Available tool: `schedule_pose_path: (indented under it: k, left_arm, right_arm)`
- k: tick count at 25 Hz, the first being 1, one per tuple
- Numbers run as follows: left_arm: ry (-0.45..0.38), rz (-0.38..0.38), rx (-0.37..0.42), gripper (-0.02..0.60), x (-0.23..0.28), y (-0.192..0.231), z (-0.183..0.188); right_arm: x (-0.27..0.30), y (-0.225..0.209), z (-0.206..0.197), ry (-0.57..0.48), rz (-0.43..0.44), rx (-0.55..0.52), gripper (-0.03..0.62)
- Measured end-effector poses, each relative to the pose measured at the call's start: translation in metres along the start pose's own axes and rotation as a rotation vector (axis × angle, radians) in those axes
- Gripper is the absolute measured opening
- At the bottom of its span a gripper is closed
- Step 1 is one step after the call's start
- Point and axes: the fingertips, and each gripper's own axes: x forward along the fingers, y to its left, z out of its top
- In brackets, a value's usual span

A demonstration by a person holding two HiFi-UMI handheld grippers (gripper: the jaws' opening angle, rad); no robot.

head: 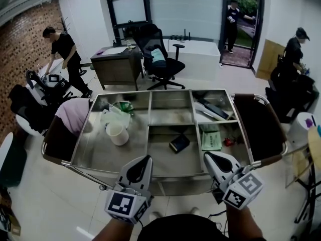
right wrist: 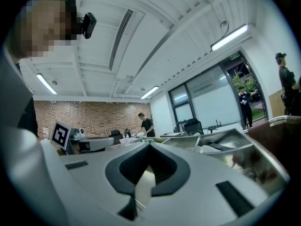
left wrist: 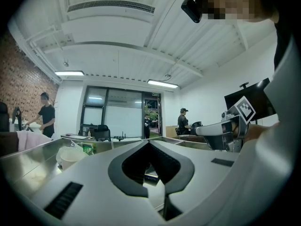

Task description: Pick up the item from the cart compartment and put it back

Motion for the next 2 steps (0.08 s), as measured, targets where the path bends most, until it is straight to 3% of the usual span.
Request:
schedule_pose_path:
  k: [2]
  left_arm:
    - [-0.013, 0.003, 0.004, 0.0, 0.0011, -0.0001, 0.0034]
  right_arm:
    - [-0.0013, -0.0008, 0.0023, -0.004, -0.001, -0.002, 0.011]
